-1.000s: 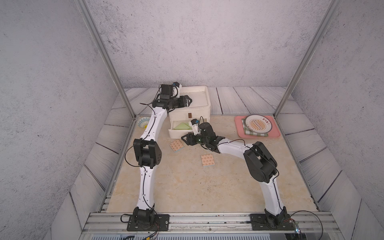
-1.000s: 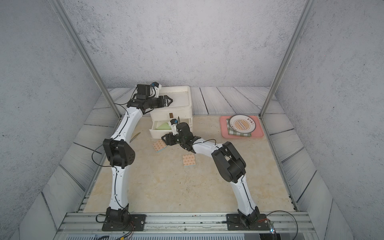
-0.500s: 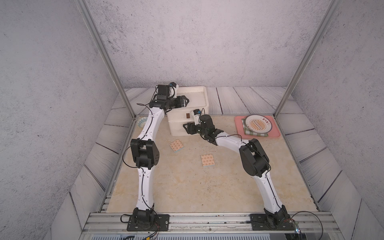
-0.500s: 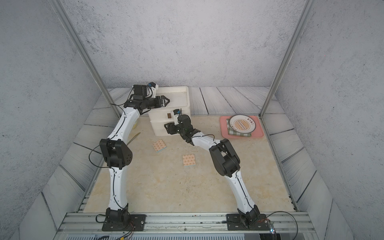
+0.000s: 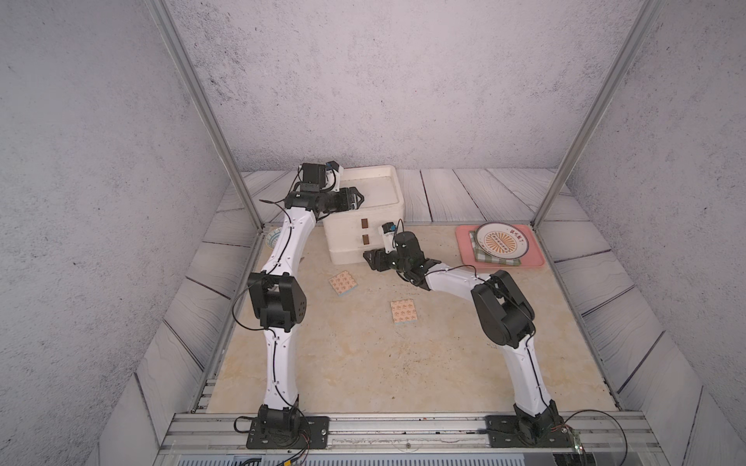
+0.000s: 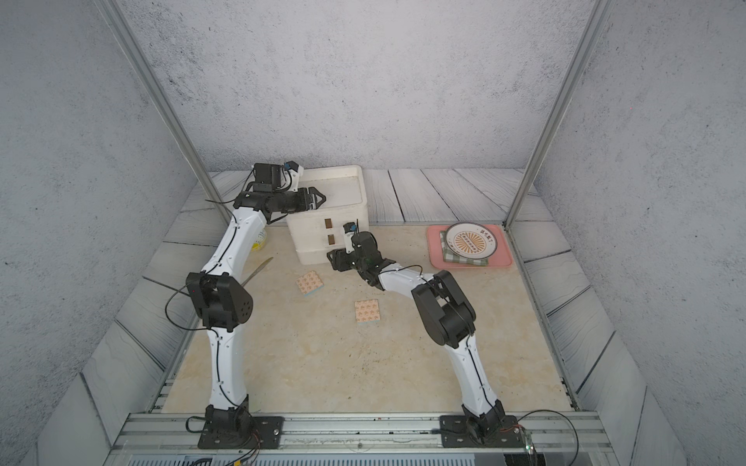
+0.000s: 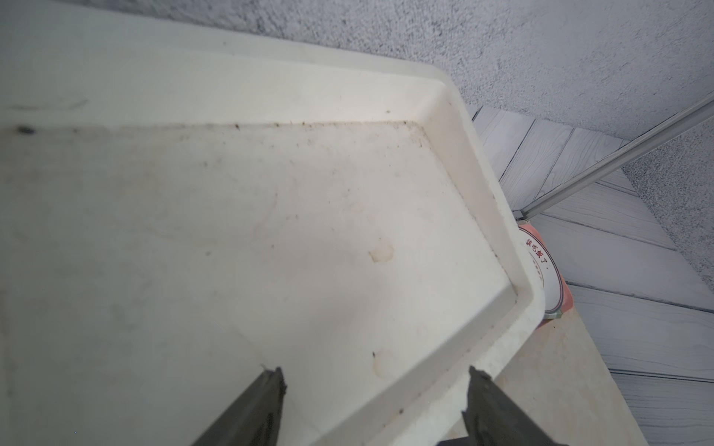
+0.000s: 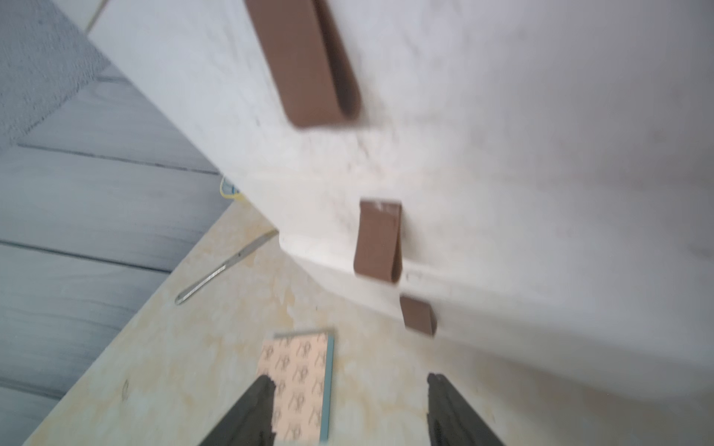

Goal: Please put the sticky notes in the drawer by color
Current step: Close the drawer in the storage box.

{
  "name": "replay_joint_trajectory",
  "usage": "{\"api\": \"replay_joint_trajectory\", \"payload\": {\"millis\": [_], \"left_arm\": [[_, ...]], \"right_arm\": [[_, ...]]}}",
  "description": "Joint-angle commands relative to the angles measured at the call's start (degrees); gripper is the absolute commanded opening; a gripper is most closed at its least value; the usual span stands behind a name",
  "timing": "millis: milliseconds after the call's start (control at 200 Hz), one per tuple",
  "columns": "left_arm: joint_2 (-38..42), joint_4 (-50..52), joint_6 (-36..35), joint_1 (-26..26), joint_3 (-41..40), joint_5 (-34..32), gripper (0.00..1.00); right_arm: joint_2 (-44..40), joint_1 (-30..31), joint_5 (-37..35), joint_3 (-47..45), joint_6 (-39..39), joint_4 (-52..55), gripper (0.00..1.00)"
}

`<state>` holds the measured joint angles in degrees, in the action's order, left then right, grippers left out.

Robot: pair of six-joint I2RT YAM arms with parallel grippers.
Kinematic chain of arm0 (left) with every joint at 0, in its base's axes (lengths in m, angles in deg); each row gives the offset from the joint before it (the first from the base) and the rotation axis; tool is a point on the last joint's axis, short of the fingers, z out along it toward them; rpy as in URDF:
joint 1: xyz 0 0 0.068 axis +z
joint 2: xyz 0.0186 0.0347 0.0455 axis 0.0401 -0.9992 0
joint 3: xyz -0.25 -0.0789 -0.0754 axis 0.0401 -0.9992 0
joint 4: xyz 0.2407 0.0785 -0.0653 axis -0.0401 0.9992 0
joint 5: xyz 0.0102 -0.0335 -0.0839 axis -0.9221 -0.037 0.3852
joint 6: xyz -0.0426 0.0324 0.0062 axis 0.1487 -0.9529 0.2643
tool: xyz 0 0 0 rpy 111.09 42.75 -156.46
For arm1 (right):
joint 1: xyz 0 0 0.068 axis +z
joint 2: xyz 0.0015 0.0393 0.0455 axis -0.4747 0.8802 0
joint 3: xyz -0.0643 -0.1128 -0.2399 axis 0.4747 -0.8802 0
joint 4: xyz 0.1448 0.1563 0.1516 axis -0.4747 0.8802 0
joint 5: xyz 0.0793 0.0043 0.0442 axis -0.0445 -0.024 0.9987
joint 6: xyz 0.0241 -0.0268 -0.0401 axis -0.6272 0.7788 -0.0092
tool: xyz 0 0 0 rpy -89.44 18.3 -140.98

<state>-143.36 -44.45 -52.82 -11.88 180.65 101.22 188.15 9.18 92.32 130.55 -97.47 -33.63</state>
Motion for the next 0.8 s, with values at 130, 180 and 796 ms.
{"api": "replay_joint_trajectory", "payload": {"millis": [130,180,796], "left_arm": [[10.9,3.7,2.0,0.3,-6.1,-0.3,0.79],[13.3,0.9,2.9,0.3,-9.3,-0.3,0.80],[-4.9,6.1,0.1,-0.9,5.8,-0.3,0.81]], "right_arm": [[-12.9,-0.4,-2.1,-3.4,5.9,14.7,0.73],[-10.7,-0.4,-0.6,-1.7,5.1,15.9,0.73],[10.1,2.0,-9.2,7.4,1.5,-6.0,0.67]]}}
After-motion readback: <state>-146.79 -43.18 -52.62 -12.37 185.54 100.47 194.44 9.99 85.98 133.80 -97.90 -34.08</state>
